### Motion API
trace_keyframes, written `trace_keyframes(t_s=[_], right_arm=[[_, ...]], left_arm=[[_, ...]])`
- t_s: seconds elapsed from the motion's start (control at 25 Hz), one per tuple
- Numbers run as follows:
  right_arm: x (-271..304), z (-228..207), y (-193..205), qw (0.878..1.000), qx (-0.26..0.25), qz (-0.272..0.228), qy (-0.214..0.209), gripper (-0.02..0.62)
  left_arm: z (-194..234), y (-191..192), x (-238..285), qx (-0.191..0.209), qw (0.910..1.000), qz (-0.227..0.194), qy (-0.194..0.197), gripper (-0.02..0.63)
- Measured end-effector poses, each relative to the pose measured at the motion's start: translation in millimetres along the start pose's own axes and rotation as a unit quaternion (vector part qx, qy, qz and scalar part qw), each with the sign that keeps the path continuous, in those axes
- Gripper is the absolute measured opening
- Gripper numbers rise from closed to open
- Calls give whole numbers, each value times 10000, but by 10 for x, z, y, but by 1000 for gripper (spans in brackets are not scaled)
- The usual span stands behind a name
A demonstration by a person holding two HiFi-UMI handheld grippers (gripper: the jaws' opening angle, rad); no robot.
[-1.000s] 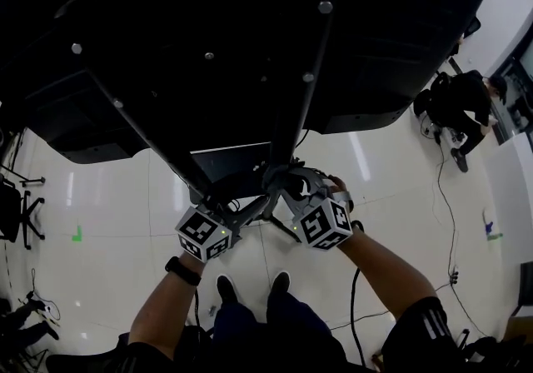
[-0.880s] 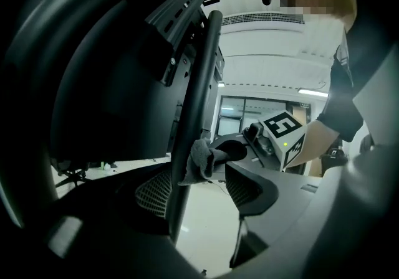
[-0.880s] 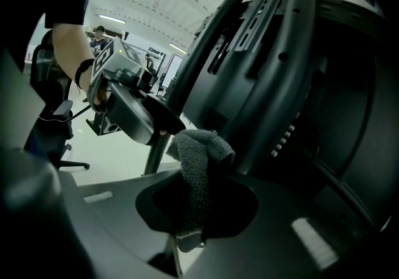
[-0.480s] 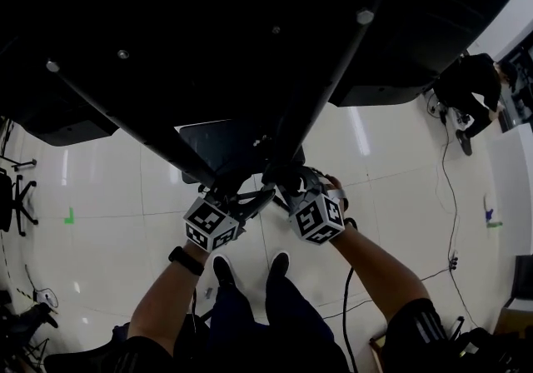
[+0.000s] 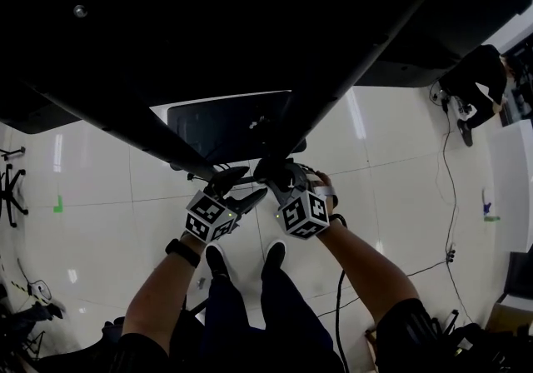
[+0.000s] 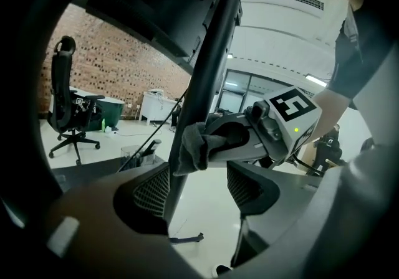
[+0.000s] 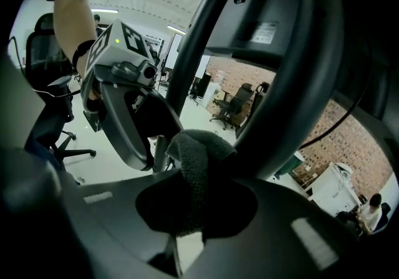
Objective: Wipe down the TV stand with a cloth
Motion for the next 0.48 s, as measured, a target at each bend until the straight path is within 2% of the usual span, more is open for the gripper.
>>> trace_keyframes(t_s=[0.24,0.48], right_arm=[[366,181,496,9993,-2,337,-141,41],[666,340,886,9969,161,675,-369,41]], left_arm=[[155,481,148,-261,9993,261,-89,311],[308,744,299,-414,9983,373,-165,311]])
Point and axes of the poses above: the fingertips, and each gripper's own axes: x forward along the fingers, z to its left, y out of its underside, the point moved 6 cm from there along -x, backward along the fingers, and after that the axes turned 3 degrees about -z, right-handed, at the moved point
